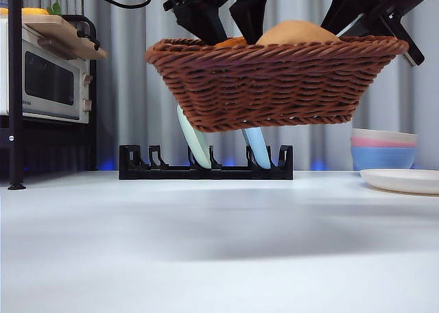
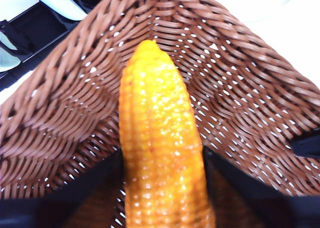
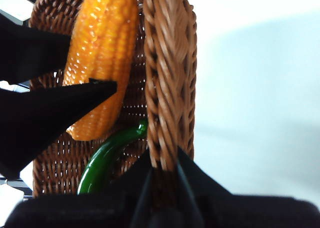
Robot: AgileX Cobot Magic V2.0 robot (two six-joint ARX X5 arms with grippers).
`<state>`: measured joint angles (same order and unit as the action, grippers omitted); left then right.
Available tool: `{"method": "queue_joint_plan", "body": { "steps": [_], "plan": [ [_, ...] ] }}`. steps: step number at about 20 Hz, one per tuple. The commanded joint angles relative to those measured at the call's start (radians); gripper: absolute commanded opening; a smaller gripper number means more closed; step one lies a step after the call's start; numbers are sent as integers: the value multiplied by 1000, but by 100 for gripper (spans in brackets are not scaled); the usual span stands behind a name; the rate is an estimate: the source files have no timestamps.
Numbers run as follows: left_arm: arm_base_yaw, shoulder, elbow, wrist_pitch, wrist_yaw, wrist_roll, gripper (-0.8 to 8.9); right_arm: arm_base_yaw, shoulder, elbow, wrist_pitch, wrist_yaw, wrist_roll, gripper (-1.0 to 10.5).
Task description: Pick up the basket,pick up the corn from the table,pick up the potato from the table,pick up the cucumber from the table,put all items into the basket
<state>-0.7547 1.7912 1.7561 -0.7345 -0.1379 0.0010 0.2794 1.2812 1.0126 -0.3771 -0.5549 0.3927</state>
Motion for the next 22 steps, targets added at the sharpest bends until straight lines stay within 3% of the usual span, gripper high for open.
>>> {"method": "queue_joint_plan", "body": {
  "steps": [1, 4, 8, 13, 22],
  "plan": [
    [3, -4, -5, -9, -43, -9, 536, -2, -6, 10, 25, -9, 6, -16],
    [3, -52, 0, -14, -99, -6, 535, -2, -6, 10, 31, 44, 7, -16],
    [3, -178, 0, -8, -102, -5, 535, -1, 26, 10, 67, 142, 33, -16],
    [3, -341, 0, -8, -100, -5, 535, 22, 190, 10, 113, 142, 90, -16],
    [4, -461, 0, -62, -126, -4, 534, 43, 362, 10, 130, 155, 106, -16]
  ]
}}
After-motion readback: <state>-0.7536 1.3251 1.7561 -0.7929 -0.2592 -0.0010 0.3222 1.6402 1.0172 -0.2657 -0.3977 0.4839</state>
